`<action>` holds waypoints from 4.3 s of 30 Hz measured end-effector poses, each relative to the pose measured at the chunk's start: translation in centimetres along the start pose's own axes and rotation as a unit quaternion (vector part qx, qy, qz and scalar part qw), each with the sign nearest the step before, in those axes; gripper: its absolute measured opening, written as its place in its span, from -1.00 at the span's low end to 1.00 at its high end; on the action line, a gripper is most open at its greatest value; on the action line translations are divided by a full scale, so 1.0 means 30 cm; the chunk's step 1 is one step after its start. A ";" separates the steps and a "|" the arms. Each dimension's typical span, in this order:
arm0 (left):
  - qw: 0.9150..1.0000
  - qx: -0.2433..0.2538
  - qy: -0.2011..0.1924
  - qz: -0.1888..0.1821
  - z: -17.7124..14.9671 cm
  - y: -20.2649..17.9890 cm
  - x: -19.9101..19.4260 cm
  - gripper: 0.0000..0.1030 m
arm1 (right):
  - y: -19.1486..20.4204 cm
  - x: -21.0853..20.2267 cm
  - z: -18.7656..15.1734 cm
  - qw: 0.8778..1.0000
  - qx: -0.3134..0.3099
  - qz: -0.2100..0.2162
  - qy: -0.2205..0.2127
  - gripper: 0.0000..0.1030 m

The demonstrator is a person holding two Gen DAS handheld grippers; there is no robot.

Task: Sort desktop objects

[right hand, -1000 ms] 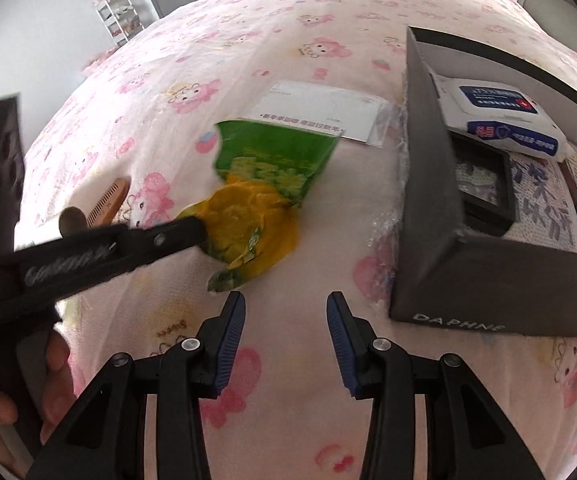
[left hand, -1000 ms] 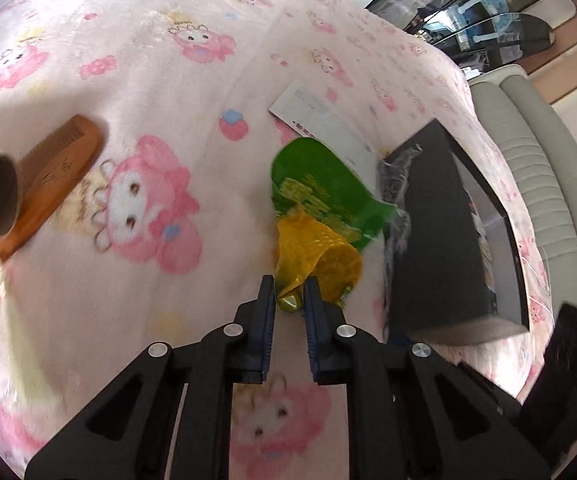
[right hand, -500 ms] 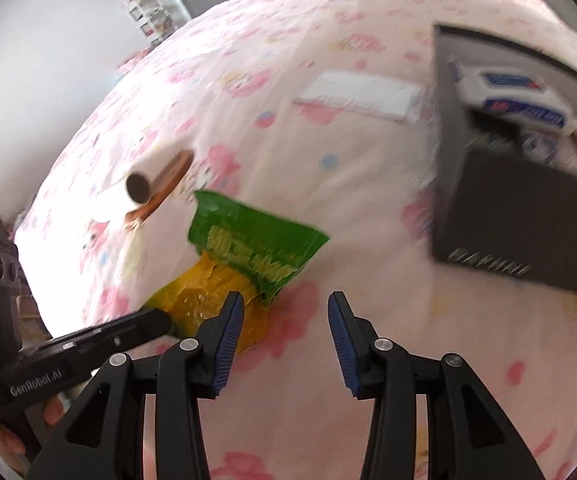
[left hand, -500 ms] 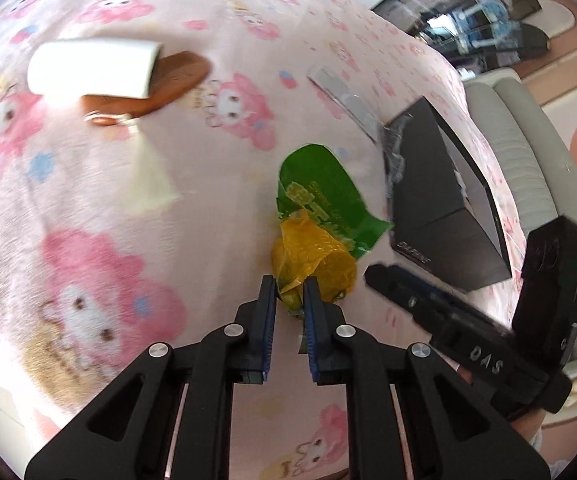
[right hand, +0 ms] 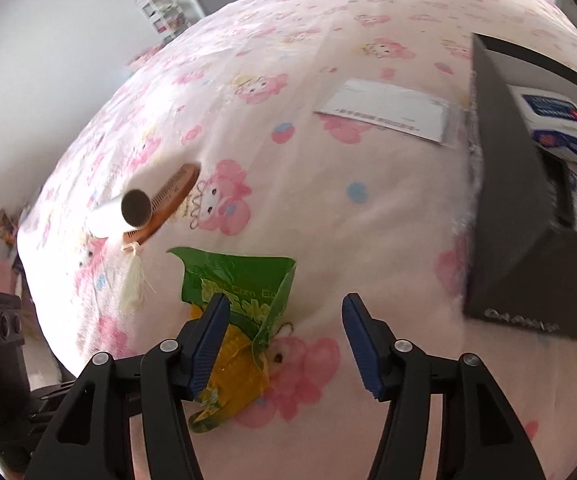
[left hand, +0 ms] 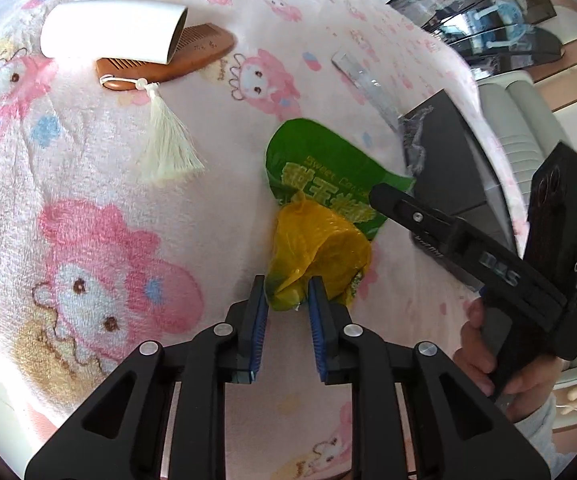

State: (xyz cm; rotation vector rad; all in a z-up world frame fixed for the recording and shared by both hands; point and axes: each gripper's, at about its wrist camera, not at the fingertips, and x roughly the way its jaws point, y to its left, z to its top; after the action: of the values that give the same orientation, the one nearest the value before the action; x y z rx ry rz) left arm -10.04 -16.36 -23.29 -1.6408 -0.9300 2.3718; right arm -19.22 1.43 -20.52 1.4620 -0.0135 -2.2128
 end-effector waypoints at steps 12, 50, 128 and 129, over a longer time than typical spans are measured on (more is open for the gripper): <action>0.999 -0.009 -0.039 0.020 0.059 0.028 -0.057 -0.65 | 0.020 -0.078 -0.095 0.999 -0.033 0.011 0.028 -0.91; 1.000 0.021 0.003 -0.001 -0.033 -0.051 0.019 -0.31 | -0.088 -0.259 -0.220 0.999 -0.023 -0.014 0.028 -0.79; 0.962 0.237 -0.004 -0.132 0.073 -0.901 0.018 -0.14 | -0.440 -0.733 -0.093 0.984 0.067 0.012 -0.167 -0.76; 0.961 0.243 -0.005 -0.133 0.088 -0.932 0.032 -0.14 | -0.461 -0.739 -0.081 0.983 0.071 0.006 -0.169 -0.76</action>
State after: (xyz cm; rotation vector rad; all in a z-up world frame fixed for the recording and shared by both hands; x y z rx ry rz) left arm -19.59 5.45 -8.39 -1.2313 -0.4731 2.1931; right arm -15.59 23.07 -6.12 1.1320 -0.2980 -2.4662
